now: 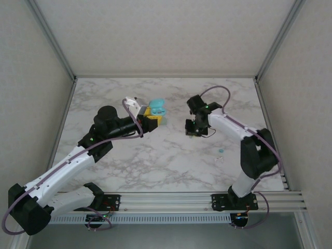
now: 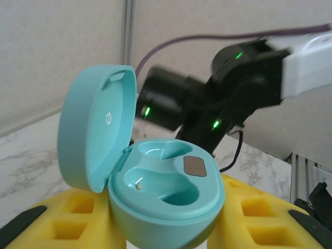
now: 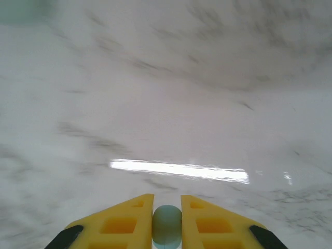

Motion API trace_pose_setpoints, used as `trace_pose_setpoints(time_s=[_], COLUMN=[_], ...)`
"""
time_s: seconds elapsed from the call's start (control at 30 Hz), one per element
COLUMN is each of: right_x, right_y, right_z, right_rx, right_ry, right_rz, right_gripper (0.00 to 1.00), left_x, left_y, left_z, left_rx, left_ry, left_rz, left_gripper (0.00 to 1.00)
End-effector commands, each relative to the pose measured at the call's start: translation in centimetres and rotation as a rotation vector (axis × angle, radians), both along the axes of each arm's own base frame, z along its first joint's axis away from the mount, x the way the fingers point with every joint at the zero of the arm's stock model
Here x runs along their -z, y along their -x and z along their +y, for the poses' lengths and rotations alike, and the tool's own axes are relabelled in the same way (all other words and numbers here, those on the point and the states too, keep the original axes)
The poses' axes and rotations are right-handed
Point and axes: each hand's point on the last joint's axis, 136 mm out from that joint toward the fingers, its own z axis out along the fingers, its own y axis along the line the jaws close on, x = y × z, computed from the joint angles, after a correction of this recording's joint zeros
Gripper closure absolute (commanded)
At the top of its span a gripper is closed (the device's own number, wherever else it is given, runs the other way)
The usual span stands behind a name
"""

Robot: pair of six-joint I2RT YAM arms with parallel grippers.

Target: Insert the wireless bluetooth earbuds into the charging case

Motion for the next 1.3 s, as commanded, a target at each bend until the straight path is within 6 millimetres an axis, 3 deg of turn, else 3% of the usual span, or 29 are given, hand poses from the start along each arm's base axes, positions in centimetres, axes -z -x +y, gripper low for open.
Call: trace_pose_setpoints(time_s=[0.0,0.07,0.33,0.57,0.97,1.13,1.27], right_x=[-6.7,-9.7,-18.0,-23.1,-28.1,-30.0,-30.2], right_y=[-1.2,-1.2,-0.5,2.2,6.4,7.6,7.5], right_z=[2.6,2.8,4.4,6.3,9.9,10.1,10.2], right_rx=[-0.058,-0.076,-0.132,-0.241,-0.477,-0.542,-0.531], right_ry=[-0.178,-0.212,-0.396,-0.612,-1.014,-1.108,-1.126], right_rz=[-0.125,-0.162,-0.302,-0.326,-0.186,-0.148,-0.126], right_gripper=[0.82,0.82,0.82,0.81,0.82,0.82,0.81], left_x=[-0.5,-0.5,-1.4,-0.8,-0.7,-0.7,-0.7], left_y=[0.4,0.2,0.6,0.6,0.6,0.8,0.7], left_z=[0.8,1.2,1.4,1.3,1.5,1.6,1.5], left_rx=[-0.037,-0.059,-0.049,-0.047,-0.054,-0.053,-0.052], left_ry=[0.0,-0.007,-0.037,-0.042,-0.05,-0.06,-0.07], left_rz=[-0.058,-0.078,-0.109,-0.136,-0.193,-0.216,-0.234], left_gripper=[0.78,0.78,0.78,0.78,0.79,0.79,0.79])
